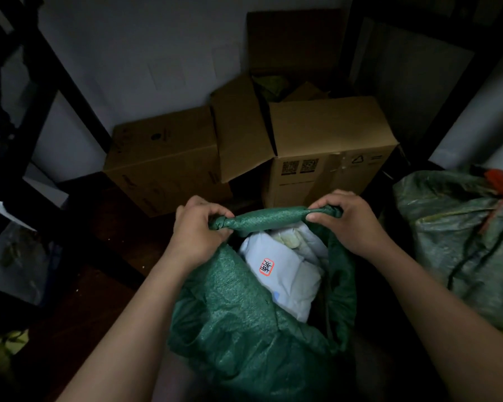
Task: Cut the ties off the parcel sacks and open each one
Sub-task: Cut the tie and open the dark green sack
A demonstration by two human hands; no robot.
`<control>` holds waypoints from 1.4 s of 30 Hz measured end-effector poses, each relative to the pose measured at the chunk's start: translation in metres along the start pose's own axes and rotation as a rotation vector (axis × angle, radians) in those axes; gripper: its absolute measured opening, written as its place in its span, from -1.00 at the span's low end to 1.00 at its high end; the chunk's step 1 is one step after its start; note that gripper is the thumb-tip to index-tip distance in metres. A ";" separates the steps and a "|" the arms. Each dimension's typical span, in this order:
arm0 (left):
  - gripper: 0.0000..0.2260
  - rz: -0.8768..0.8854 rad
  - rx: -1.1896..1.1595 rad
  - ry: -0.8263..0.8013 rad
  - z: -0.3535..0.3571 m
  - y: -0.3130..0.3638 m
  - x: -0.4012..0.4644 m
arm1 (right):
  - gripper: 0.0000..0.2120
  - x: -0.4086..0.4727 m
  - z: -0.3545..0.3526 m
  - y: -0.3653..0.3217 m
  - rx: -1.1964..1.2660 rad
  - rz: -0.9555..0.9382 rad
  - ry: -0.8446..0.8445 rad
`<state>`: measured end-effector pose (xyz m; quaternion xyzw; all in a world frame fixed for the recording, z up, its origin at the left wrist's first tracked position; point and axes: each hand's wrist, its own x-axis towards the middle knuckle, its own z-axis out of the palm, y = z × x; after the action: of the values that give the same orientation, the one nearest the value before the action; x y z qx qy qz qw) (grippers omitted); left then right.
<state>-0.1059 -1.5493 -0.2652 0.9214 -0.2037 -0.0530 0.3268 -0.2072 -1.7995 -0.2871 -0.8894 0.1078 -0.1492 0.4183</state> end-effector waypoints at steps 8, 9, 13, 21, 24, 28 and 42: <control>-0.83 0.049 0.229 0.141 0.006 0.003 -0.001 | -0.92 0.004 0.002 -0.005 -0.120 -0.058 0.080; -0.82 0.006 0.209 0.138 0.007 0.003 0.000 | -0.94 0.004 0.002 -0.004 -0.098 -0.041 0.077; -0.94 -0.197 -0.093 0.047 0.008 0.006 0.000 | -0.85 0.004 0.004 -0.004 0.073 0.060 0.019; -0.75 -0.434 -0.551 -0.044 0.008 0.018 0.001 | -0.82 0.000 0.003 -0.005 0.454 0.298 -0.084; -0.80 -0.521 -0.651 -0.116 0.006 0.020 0.000 | -0.78 0.000 0.002 -0.007 0.404 0.212 -0.150; -0.83 -0.591 -0.677 -0.169 0.007 0.022 0.001 | -0.86 -0.004 0.000 -0.011 0.463 0.179 -0.232; -0.84 -0.005 0.126 0.146 0.022 0.006 0.003 | -0.86 0.003 0.023 0.010 0.248 0.147 -0.053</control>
<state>-0.1098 -1.5671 -0.2784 0.9420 -0.1801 0.0265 0.2821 -0.1967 -1.7901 -0.3079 -0.8243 0.1425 -0.1070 0.5373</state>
